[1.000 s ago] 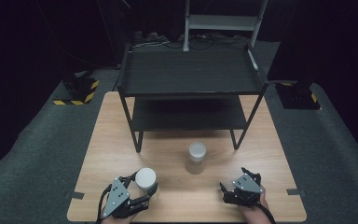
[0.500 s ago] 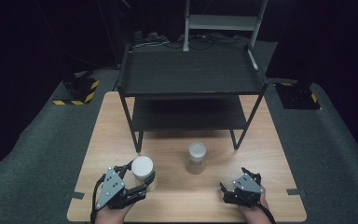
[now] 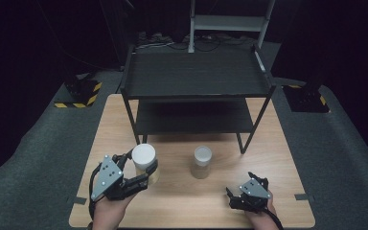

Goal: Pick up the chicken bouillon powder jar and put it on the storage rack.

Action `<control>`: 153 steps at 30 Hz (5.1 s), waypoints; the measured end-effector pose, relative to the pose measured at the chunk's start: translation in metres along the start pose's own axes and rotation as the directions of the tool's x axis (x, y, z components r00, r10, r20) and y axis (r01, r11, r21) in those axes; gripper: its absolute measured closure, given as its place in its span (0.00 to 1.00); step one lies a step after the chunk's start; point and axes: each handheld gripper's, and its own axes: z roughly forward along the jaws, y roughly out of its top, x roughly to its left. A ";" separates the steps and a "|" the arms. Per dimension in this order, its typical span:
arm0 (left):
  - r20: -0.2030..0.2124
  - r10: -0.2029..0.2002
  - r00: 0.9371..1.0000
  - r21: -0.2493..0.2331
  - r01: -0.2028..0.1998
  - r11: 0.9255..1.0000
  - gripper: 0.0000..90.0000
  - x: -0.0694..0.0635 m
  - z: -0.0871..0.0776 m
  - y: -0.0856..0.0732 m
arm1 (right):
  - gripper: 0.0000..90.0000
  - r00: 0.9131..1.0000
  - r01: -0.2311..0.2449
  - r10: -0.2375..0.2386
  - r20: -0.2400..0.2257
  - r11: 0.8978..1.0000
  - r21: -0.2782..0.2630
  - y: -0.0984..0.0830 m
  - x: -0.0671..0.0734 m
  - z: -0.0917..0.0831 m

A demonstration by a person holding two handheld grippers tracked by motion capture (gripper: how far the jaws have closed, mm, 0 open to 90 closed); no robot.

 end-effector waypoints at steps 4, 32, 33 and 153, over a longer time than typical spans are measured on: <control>0.003 -0.004 1.000 -0.018 0.004 1.000 0.37 0.003 0.005 0.009 | 0.01 1.000 -0.004 0.004 -0.001 1.000 -0.001 0.000 -0.001 0.000; -0.018 -0.001 1.000 -0.117 -0.001 0.993 0.37 0.015 0.034 0.070 | 0.01 1.000 -0.010 0.010 -0.009 1.000 -0.005 -0.001 -0.002 0.000; -0.016 -0.005 1.000 -0.122 0.003 0.992 0.37 0.016 0.036 0.072 | 0.01 1.000 -0.011 0.011 -0.009 1.000 -0.006 -0.001 -0.003 0.000; -0.149 -0.064 0.987 -0.189 0.036 0.981 0.27 0.039 0.178 0.142 | 0.01 0.999 -0.025 0.023 -0.039 0.999 -0.035 -0.007 -0.009 -0.003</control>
